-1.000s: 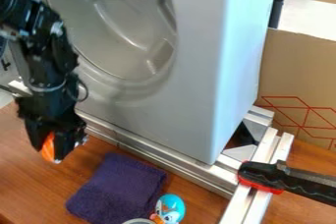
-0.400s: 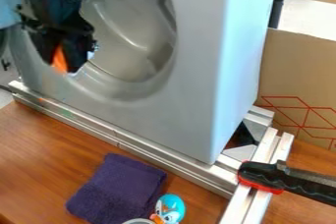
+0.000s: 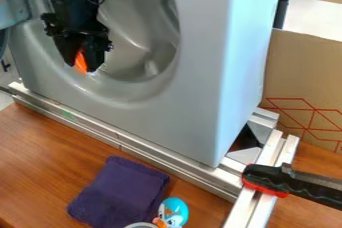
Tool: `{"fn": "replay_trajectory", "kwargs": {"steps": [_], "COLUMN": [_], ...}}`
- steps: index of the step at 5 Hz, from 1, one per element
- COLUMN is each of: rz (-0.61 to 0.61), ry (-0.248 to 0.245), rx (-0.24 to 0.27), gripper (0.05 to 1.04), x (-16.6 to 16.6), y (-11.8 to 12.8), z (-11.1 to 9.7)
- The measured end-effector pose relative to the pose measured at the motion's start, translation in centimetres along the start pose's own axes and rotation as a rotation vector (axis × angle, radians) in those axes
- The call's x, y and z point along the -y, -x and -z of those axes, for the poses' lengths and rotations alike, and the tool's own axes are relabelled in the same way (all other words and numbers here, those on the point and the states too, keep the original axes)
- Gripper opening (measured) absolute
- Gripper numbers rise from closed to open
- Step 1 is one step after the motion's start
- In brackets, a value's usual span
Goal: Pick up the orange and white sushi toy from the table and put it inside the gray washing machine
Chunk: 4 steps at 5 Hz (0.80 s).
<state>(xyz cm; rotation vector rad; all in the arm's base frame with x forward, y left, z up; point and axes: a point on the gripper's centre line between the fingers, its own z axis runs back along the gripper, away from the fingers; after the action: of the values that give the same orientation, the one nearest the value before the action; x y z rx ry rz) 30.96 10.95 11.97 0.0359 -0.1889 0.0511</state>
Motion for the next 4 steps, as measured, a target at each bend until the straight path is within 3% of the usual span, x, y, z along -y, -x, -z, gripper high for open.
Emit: {"fn": "replay_trajectory", "kwargs": {"steps": [1,2,4], "rz": [0.003,0.000,0.032], "ry": [0.021,0.033,0.103], "rx": [-0.003,0.045,0.056], "gripper": [0.587,0.587,0.632], "x": [-0.2,-0.1,2.1], "y": [-1.6,-3.2,-5.0], "z": [2.1,2.1,3.3]}}
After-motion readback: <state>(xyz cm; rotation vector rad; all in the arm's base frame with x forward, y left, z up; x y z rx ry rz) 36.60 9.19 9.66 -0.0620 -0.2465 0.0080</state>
